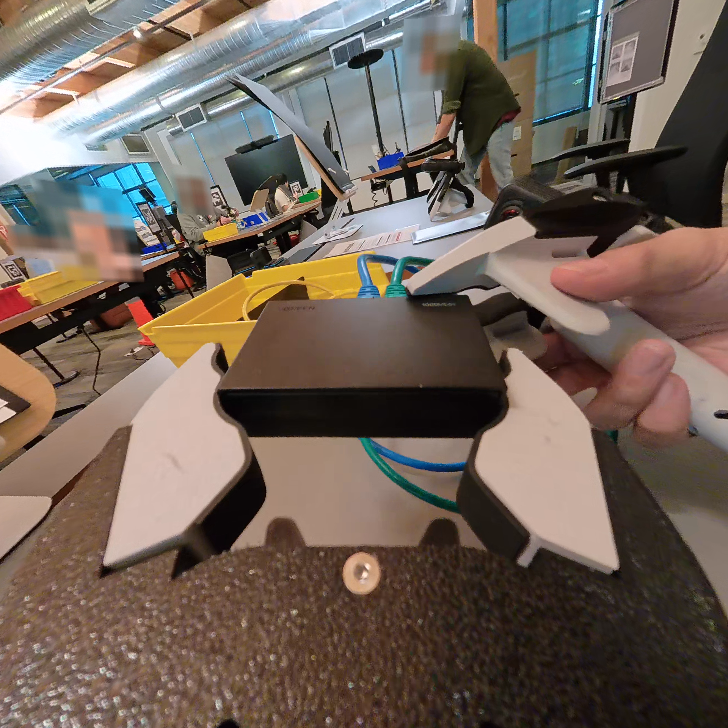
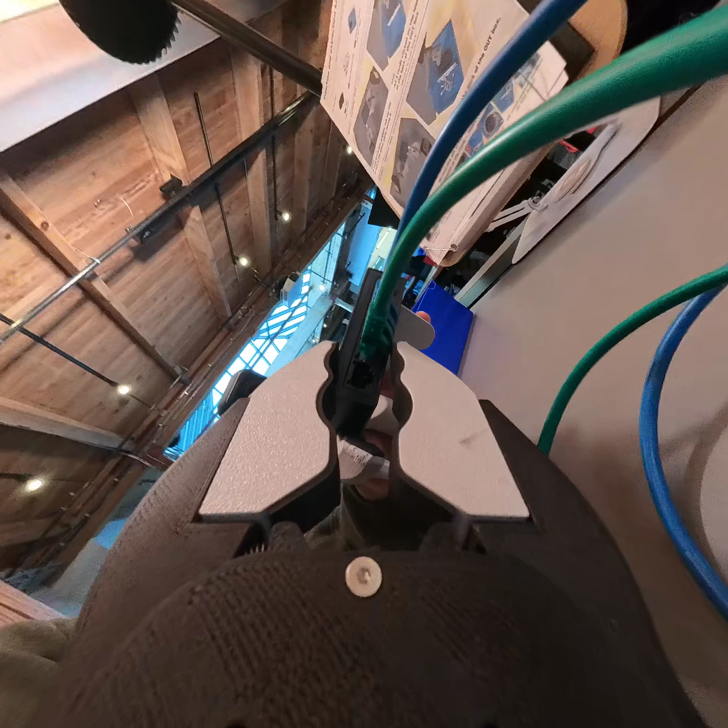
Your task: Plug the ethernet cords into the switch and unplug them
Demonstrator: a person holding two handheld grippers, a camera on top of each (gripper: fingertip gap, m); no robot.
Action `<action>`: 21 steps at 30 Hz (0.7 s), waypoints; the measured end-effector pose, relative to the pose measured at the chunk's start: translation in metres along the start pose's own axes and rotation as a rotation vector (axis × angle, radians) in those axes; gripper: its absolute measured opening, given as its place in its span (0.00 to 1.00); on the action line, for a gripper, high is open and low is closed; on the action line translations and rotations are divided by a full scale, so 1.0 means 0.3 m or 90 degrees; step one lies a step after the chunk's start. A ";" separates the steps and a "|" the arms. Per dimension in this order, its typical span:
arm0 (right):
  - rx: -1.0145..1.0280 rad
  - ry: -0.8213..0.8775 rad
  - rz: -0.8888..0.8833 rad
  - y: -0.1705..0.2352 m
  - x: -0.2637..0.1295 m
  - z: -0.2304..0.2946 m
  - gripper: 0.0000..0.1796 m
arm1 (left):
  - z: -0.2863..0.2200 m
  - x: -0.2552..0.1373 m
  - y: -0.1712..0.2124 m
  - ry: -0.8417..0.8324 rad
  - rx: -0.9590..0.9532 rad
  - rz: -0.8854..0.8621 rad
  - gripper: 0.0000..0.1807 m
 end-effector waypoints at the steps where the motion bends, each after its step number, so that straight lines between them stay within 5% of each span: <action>1: 0.010 -0.003 -0.008 -0.004 -0.002 -0.001 0.13 | -0.001 0.000 -0.001 -0.001 0.002 -0.001 0.69; 21: 0.022 0.000 -0.044 -0.006 -0.017 -0.052 0.08 | -0.013 0.015 0.024 -0.018 0.051 0.030 0.69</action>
Point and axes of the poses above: each gripper's, where its closed fingertips meet, x out along the fingers, y out of its underside, z = x × y across the jaws, the point moved 1 cm from there along -x, back along the fingers, and after that the axes turned 2 degrees about z, right-handed, at the moved point
